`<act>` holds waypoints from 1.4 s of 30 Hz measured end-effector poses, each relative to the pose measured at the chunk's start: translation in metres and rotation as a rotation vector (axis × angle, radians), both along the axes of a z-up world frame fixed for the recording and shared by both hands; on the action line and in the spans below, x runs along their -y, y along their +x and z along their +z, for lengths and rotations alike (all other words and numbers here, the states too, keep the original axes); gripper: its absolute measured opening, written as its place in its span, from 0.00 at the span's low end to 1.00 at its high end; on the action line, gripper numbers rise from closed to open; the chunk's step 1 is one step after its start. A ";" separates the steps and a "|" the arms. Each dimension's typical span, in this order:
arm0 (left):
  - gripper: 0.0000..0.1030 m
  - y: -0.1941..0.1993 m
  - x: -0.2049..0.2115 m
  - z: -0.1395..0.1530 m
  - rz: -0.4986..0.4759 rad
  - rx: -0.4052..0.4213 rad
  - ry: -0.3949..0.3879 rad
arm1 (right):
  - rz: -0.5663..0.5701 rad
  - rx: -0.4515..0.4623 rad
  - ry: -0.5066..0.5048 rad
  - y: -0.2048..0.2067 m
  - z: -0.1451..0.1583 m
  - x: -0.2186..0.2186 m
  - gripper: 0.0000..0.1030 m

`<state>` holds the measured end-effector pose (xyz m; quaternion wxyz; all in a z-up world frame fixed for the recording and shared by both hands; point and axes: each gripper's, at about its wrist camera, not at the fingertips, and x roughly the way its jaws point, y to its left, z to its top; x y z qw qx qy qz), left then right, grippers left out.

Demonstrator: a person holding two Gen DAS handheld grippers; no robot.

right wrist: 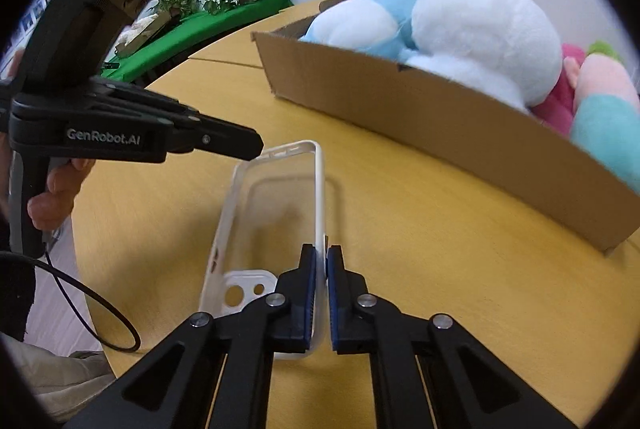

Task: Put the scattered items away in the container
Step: 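Move both grippers to the clear phone case and pinch its rim, then lift the phone case and carry it over the box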

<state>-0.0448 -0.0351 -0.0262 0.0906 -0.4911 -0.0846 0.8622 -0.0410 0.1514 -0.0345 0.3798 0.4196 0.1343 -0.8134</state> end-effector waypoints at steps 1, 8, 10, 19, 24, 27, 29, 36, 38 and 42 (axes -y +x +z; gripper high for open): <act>0.00 -0.004 -0.001 0.000 0.001 0.004 -0.010 | -0.007 -0.005 0.005 -0.001 0.001 -0.003 0.05; 0.33 -0.010 0.006 -0.014 0.005 0.041 0.048 | -0.065 0.005 -0.027 -0.009 0.002 -0.036 0.05; 0.73 -0.012 0.005 -0.017 0.010 0.042 0.092 | -0.075 -0.005 -0.041 -0.012 0.007 -0.042 0.05; 0.31 -0.023 -0.001 -0.039 0.045 0.129 0.181 | -0.086 -0.001 -0.062 -0.022 0.012 -0.046 0.05; 0.19 -0.024 0.003 -0.022 0.073 0.084 0.216 | -0.106 -0.006 -0.067 -0.024 0.015 -0.051 0.05; 0.19 -0.027 -0.003 0.000 0.070 0.043 0.175 | -0.111 -0.038 -0.069 -0.022 0.024 -0.052 0.05; 0.19 -0.032 -0.005 0.018 0.066 0.007 0.162 | -0.120 -0.077 -0.075 -0.023 0.036 -0.052 0.05; 0.19 -0.086 -0.011 0.107 0.004 -0.161 0.088 | -0.144 -0.237 -0.136 -0.056 0.104 -0.052 0.05; 0.19 -0.111 -0.011 0.129 -0.016 -0.199 0.064 | -0.155 -0.293 -0.134 -0.078 0.123 -0.049 0.05; 0.19 -0.178 -0.007 0.160 -0.051 -0.244 0.033 | -0.195 -0.349 -0.144 -0.136 0.152 -0.047 0.05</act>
